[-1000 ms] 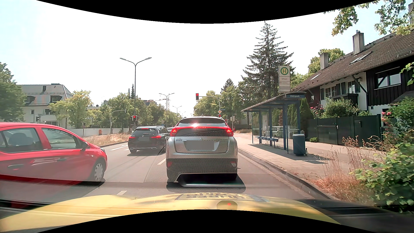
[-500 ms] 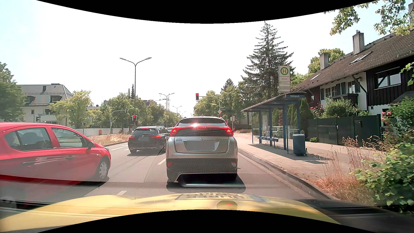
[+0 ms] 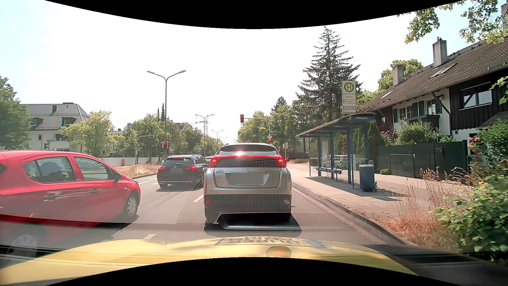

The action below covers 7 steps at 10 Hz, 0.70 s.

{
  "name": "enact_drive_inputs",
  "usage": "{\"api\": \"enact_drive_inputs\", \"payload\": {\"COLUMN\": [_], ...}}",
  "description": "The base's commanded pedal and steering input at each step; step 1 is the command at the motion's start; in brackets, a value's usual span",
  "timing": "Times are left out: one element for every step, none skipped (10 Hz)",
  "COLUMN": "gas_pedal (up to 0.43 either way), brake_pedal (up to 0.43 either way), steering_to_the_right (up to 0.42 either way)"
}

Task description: Follow the waypoints while adhering to traffic rules and regulations

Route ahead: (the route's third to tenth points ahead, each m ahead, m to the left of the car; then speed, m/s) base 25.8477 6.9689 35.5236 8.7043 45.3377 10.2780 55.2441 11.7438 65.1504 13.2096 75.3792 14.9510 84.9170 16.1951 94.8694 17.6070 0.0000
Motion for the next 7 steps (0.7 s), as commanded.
{"api": "enact_drive_inputs", "payload": {"gas_pedal": [0.0, 0.0, 0.0, 0.0, 0.0, 0.0, 0.0], "brake_pedal": [0.201, 0.195, 0.201, 0.201, 0.201, 0.201, 0.195], "steering_to_the_right": [-0.014, -0.015, -0.015, -0.014, -0.015, -0.015, -0.015]}}
